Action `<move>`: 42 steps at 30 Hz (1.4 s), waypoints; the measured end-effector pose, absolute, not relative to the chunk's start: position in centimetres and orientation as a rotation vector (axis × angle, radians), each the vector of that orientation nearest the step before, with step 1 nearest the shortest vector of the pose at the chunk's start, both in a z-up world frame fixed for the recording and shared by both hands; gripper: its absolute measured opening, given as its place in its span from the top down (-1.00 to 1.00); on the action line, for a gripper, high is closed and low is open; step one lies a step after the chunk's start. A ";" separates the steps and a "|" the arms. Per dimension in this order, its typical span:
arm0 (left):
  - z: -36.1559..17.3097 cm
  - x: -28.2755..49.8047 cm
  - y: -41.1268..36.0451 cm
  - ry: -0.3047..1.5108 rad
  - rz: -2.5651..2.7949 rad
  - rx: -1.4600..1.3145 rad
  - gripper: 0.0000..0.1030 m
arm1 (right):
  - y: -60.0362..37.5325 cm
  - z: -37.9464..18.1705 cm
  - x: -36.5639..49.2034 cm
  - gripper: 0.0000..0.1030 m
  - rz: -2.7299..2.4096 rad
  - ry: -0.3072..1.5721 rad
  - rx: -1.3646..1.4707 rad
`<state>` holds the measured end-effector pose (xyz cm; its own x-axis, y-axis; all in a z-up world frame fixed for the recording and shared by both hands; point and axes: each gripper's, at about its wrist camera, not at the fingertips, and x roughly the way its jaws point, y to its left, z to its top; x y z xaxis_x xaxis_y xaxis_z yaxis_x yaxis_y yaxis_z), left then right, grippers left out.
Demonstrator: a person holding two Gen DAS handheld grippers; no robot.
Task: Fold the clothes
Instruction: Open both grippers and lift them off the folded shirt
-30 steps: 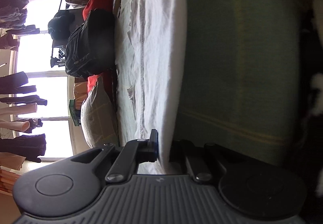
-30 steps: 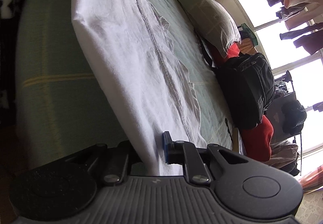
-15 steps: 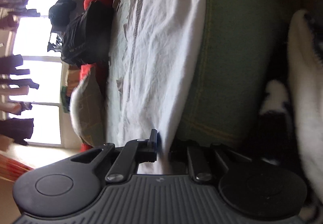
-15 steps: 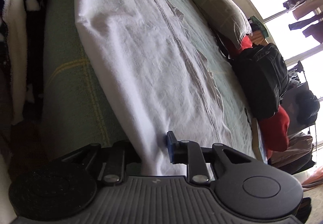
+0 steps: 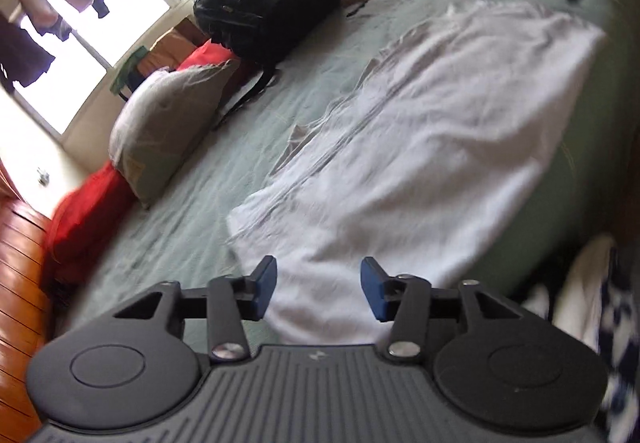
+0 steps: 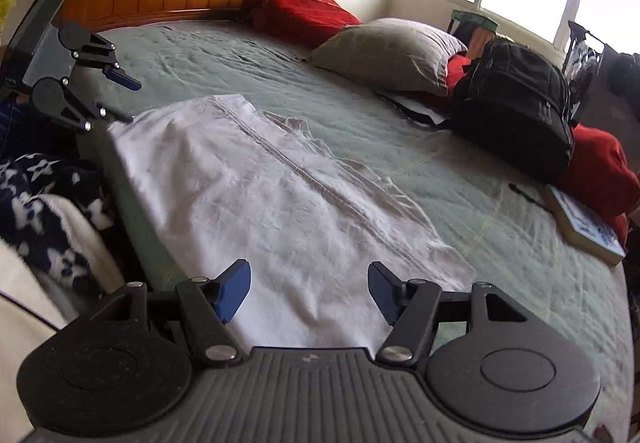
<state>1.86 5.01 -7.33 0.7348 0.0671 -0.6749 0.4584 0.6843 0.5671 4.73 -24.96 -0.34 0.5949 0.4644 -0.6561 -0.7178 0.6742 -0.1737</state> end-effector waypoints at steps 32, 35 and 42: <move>-5.7 10.5 7.8 0.753 -0.187 0.084 -0.78 | -28.0 -4.9 10.6 -0.99 0.514 0.677 -0.059; -5.1 11.5 8.2 0.736 -0.215 0.051 -0.79 | -27.0 -4.0 12.6 -1.00 0.539 0.631 -0.047; -6.8 13.0 12.1 0.823 -0.052 -0.062 -0.79 | -26.8 -6.9 17.2 -1.00 0.456 0.761 0.048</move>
